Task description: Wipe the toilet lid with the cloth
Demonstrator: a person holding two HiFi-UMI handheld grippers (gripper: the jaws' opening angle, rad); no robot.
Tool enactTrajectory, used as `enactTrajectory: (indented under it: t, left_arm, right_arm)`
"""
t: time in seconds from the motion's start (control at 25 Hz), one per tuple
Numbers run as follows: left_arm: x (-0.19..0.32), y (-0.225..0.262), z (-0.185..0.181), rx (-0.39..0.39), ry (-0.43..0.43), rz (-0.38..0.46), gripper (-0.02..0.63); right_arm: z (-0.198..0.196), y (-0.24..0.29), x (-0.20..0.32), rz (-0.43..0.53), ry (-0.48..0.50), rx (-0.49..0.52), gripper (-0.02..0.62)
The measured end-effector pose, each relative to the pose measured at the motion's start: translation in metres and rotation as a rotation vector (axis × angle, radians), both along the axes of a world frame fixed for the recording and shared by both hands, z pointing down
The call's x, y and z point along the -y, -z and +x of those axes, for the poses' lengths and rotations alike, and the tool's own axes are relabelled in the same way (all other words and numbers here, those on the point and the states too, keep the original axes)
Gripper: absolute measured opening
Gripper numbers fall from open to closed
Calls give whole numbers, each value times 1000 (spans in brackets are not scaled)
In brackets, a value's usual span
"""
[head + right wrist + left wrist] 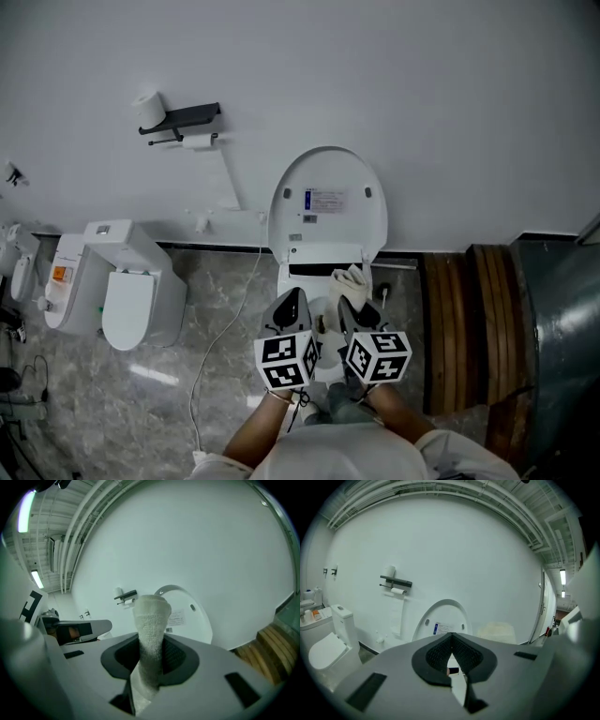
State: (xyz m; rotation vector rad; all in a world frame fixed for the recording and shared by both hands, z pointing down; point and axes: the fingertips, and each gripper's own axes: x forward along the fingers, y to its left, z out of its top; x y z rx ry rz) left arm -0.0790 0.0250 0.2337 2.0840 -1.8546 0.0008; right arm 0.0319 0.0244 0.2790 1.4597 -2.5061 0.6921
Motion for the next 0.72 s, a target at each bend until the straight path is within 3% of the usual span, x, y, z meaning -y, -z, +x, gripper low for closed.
enactTrajectory:
  t: [0.32,0.72]
  left_arm:
    - [99,14,-24,52,34,79,12]
    - [229,-14,-60,81,89,124,12]
  right_arm:
    - [-32,16,109,113,50,50,94]
    - [-85,0,255,209,106,139,94]
